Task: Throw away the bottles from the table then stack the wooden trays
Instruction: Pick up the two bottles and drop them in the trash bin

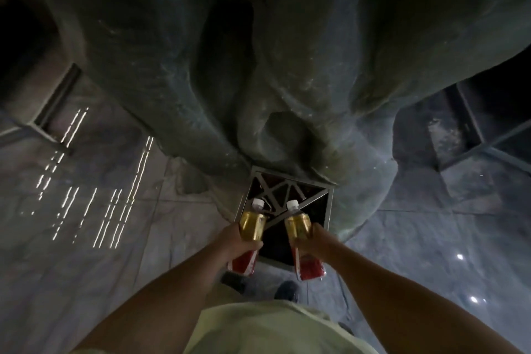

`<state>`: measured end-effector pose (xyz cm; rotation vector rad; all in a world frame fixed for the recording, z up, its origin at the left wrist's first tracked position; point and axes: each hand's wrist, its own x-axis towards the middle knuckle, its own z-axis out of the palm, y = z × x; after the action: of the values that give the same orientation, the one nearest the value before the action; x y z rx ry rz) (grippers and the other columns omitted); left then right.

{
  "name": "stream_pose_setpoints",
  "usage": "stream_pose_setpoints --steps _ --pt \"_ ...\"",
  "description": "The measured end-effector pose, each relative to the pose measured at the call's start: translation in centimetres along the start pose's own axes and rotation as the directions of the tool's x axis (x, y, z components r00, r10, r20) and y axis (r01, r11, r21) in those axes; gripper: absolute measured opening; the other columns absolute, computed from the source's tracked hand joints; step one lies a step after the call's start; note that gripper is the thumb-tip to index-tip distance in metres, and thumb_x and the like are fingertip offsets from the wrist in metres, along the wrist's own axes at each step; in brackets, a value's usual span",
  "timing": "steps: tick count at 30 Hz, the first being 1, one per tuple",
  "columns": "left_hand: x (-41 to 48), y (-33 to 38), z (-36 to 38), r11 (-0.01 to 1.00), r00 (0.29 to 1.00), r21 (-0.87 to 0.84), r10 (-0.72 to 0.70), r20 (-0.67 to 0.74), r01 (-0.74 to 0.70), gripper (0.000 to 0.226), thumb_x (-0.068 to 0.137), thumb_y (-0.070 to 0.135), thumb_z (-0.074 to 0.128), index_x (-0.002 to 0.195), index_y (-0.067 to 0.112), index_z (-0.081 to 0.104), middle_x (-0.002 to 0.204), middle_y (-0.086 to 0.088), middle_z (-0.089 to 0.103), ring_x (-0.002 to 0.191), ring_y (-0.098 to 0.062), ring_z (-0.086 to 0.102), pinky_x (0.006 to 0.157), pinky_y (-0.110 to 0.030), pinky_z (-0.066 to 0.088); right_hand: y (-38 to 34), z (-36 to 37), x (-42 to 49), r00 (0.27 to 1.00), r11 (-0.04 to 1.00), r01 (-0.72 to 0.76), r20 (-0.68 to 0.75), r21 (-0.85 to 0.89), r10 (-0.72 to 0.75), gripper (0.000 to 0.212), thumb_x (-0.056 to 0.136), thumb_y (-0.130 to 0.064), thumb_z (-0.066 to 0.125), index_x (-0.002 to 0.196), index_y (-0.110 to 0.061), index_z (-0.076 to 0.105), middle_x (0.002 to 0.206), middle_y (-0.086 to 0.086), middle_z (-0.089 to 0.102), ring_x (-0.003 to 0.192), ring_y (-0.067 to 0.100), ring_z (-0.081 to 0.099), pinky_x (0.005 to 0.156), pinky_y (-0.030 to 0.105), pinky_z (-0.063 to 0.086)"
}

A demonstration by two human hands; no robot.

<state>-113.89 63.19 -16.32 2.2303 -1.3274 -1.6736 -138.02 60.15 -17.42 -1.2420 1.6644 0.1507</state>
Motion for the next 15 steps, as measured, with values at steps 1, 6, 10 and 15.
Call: stream_pose_setpoints --steps 1,6,10,15 --pt "-0.2 -0.1 0.3 0.999 1.0 -0.036 -0.006 -0.002 0.006 0.07 0.069 0.05 0.078 0.127 0.023 0.049 0.113 0.002 0.063 0.095 -0.013 0.059 0.078 -0.031 0.047 0.0 0.0 0.3 1.0 1.0 0.008 0.018 0.025 -0.008 0.032 0.082 -0.04 0.071 0.101 -0.02 0.056 0.084 -0.001 0.066 0.075 0.011 0.064 0.059 0.021 0.046" --pt "-0.2 0.2 2.0 0.987 0.999 -0.156 -0.038 0.004 0.038 0.06 0.074 0.052 0.073 0.121 0.021 0.054 0.116 -0.005 0.067 0.102 -0.02 0.064 0.087 -0.036 0.051 -0.1 -0.4 0.8 0.995 0.996 0.045 0.081 0.075 -0.051 0.022 0.086 -0.036 0.069 0.096 -0.019 0.061 0.083 0.0 0.066 0.077 0.012 0.064 0.064 0.024 0.048" --pt "0.0 0.2 3.3 0.976 0.997 -0.202 -0.074 0.026 0.078 0.064 0.072 0.054 0.074 0.121 0.019 0.053 0.114 -0.003 0.066 0.097 -0.019 0.063 0.079 -0.032 0.05 -0.6 -0.4 0.9 0.992 0.995 0.072 0.097 0.07 -0.079 0.015 0.088 -0.035 0.067 0.083 -0.025 0.056 0.077 -0.003 0.065 0.07 0.007 0.062 0.057 0.019 0.042" --pt "0.6 0.8 4.5 0.975 0.995 -0.202 -0.096 0.007 0.095 0.059 0.073 0.051 0.075 0.118 0.02 0.053 0.115 -0.003 0.065 0.099 -0.019 0.061 0.077 -0.03 0.048 -1.0 0.1 1.2 0.988 0.993 0.1 0.116 0.058 -0.106 0.012 0.089 -0.032 0.066 0.09 -0.024 0.058 0.08 -0.004 0.067 0.072 0.005 0.063 0.058 0.018 0.042"
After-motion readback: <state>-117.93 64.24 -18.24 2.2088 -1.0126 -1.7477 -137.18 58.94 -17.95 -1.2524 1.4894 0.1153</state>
